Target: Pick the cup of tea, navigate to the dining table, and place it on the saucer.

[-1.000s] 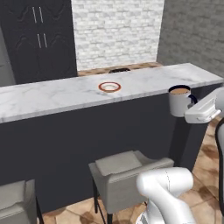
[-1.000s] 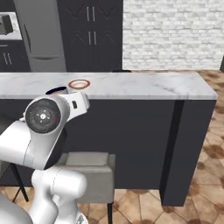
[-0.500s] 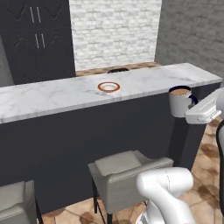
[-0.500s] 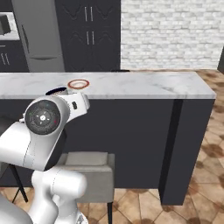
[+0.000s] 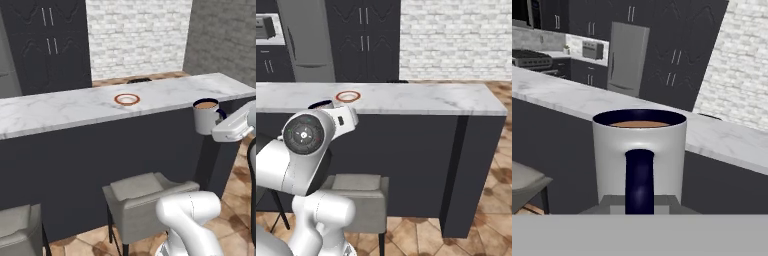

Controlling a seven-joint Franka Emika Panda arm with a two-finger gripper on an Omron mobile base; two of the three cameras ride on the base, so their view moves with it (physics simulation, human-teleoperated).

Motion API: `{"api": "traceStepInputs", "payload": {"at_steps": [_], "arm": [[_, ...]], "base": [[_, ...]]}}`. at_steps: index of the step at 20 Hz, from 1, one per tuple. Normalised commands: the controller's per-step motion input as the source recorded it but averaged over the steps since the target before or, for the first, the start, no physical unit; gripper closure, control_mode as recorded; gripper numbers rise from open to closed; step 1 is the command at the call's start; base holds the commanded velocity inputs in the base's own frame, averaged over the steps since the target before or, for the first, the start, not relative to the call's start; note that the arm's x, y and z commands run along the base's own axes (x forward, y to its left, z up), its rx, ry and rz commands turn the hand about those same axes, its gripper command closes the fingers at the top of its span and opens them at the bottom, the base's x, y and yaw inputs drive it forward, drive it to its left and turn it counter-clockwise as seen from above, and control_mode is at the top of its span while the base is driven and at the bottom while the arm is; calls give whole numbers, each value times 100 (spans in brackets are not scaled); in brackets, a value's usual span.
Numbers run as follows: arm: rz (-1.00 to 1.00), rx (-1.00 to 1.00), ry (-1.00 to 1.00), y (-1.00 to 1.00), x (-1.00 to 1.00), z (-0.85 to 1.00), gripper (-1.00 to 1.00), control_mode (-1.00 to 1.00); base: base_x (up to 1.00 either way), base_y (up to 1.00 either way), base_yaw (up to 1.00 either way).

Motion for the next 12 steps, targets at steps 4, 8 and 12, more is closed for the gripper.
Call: {"api": "traceStepInputs", "payload": {"at_steps": [4, 8, 12], "arm": [[0, 0, 0, 0, 0, 0, 100, 100], [0, 0, 0, 0, 0, 0, 100, 100], [0, 0, 0, 0, 0, 0, 100, 100]], "base": [[86, -27, 18], [3, 0, 0], [0, 0, 0]]}}
